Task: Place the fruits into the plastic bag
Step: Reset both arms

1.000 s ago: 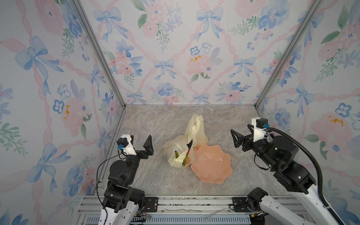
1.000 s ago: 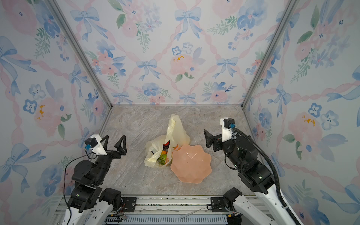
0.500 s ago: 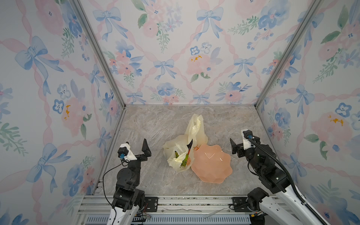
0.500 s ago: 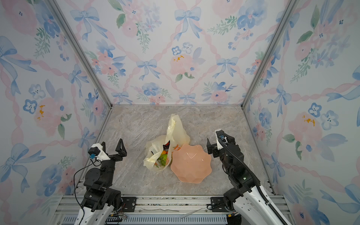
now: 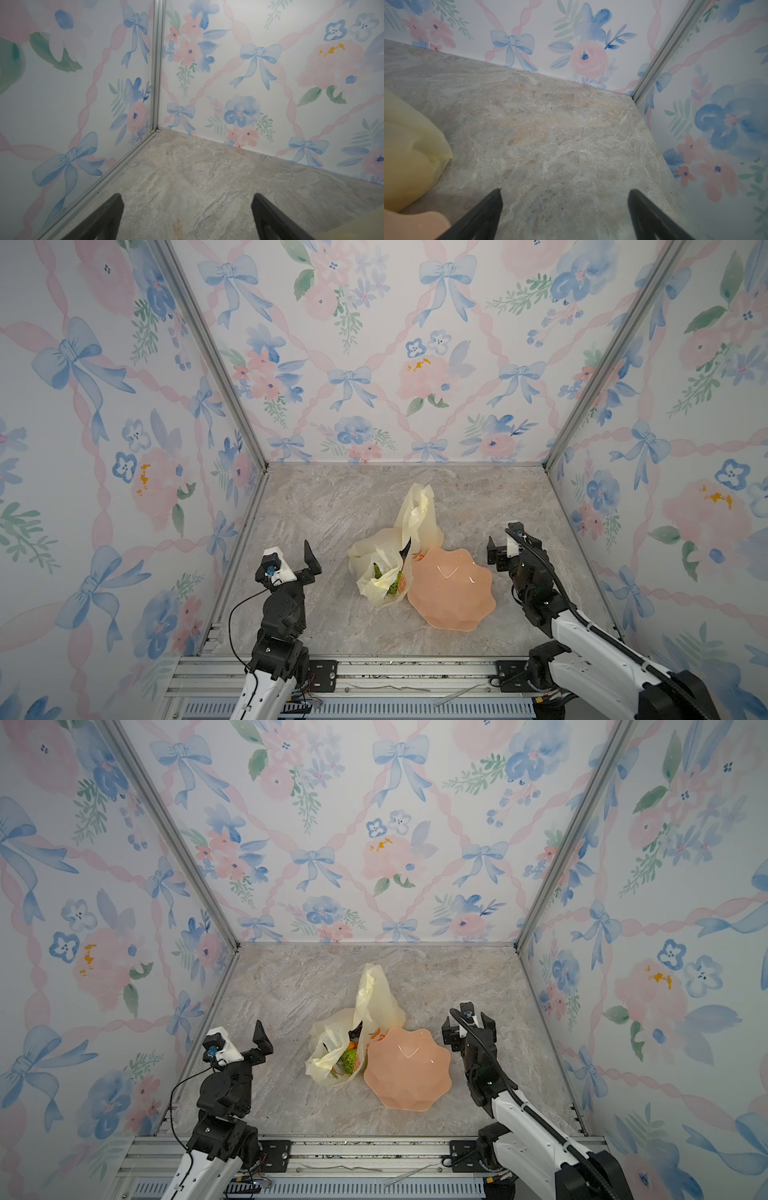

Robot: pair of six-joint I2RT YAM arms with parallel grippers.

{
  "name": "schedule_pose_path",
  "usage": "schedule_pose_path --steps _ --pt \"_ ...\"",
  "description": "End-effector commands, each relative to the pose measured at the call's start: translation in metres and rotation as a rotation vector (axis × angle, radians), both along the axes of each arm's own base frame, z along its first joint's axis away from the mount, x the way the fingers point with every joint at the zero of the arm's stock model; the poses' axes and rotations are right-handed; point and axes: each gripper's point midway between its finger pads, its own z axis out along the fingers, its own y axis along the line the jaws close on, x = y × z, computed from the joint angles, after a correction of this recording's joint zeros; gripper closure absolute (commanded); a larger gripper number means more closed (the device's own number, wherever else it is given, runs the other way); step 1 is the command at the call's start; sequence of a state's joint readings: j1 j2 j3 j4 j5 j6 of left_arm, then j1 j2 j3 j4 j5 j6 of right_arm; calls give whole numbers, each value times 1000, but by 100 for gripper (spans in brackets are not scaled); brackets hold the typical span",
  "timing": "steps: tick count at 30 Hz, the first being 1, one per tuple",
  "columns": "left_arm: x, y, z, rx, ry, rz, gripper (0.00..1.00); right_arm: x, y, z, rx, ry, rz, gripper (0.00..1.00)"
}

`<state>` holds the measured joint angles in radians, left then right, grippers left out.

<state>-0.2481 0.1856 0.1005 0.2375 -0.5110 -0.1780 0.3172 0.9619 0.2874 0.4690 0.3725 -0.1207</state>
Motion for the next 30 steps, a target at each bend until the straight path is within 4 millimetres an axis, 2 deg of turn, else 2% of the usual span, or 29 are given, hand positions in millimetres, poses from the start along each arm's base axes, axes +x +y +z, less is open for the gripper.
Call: schedule_pose_path --steps 1,9,18,25,30 --pt "1 5 2 15 -14 31 2 15 -2 23 37 -125 -9 4" --pt "10 4 -5 39 32 30 2 36 -12 -2 24 -103 -37 4" --pt "23 7 -21 71 101 26 2 42 -25 -24 75 -101 -60 4" --pt "45 13 -46 67 190 19 2 46 -25 -36 80 -94 -56 4" --pt "71 5 -60 94 255 -46 2 45 -26 -42 84 -118 -55 4"
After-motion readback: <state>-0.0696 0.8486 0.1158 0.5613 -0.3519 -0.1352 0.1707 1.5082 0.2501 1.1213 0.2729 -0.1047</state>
